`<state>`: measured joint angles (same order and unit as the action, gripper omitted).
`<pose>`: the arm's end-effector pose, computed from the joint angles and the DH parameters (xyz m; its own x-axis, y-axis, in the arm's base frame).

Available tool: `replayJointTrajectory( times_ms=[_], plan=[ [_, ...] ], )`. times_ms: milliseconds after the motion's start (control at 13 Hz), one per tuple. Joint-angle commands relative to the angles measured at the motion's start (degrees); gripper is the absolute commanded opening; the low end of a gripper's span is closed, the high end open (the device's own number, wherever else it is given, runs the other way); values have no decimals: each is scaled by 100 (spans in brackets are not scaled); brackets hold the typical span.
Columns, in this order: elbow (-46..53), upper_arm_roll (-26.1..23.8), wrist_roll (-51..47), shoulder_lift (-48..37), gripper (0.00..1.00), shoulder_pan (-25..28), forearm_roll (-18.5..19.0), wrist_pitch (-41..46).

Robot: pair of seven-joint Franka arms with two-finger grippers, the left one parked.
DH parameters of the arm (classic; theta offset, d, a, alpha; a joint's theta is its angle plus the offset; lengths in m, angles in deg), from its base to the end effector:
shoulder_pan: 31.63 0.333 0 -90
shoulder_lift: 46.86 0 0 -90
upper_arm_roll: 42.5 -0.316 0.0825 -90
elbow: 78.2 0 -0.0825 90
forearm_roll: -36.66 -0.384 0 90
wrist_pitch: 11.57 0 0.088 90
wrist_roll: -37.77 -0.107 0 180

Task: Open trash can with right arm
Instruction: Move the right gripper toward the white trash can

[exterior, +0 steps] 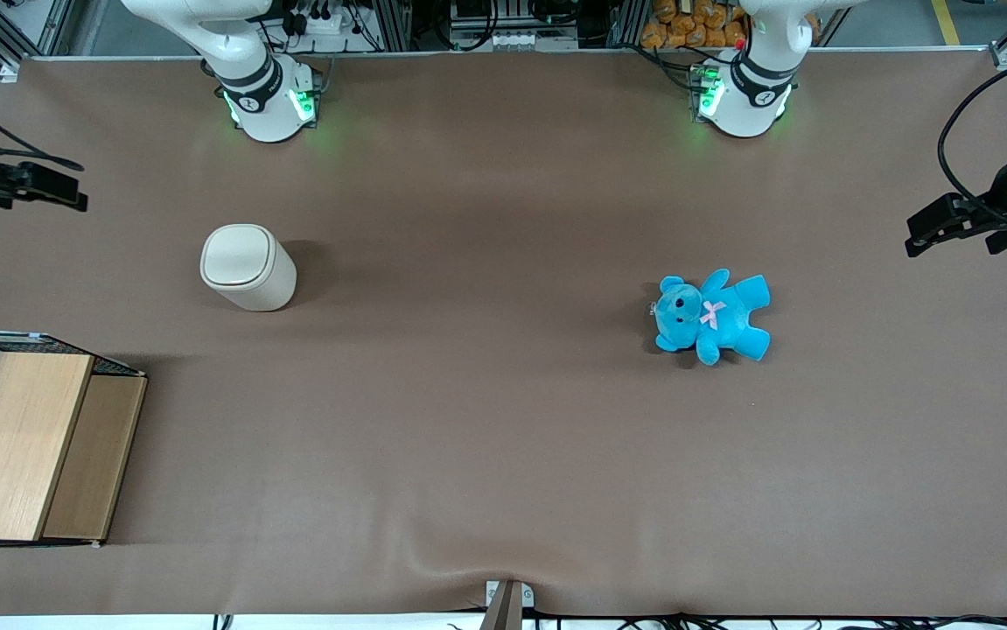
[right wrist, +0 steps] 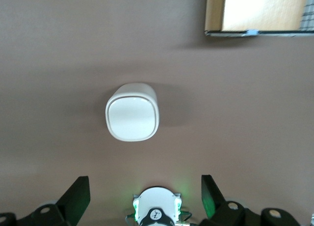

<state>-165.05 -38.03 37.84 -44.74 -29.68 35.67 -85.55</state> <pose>0.5335 -0.0205 0.6091 0.9653 -0.0372 -0.2585 -0.0424 -0.9990 -0.0147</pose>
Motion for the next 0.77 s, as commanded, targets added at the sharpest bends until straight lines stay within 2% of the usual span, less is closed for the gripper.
replayJointTrajectory(
  times_ms=[0, 154, 692],
  plan=[
    [-410, 19, -313, -115, 99, 25, -234, 15],
    [-639, 10, -464, -159, 98, 86, -331, 6],
    [-1807, -122, -719, -712, 74, 148, -420, -441]
  ],
)
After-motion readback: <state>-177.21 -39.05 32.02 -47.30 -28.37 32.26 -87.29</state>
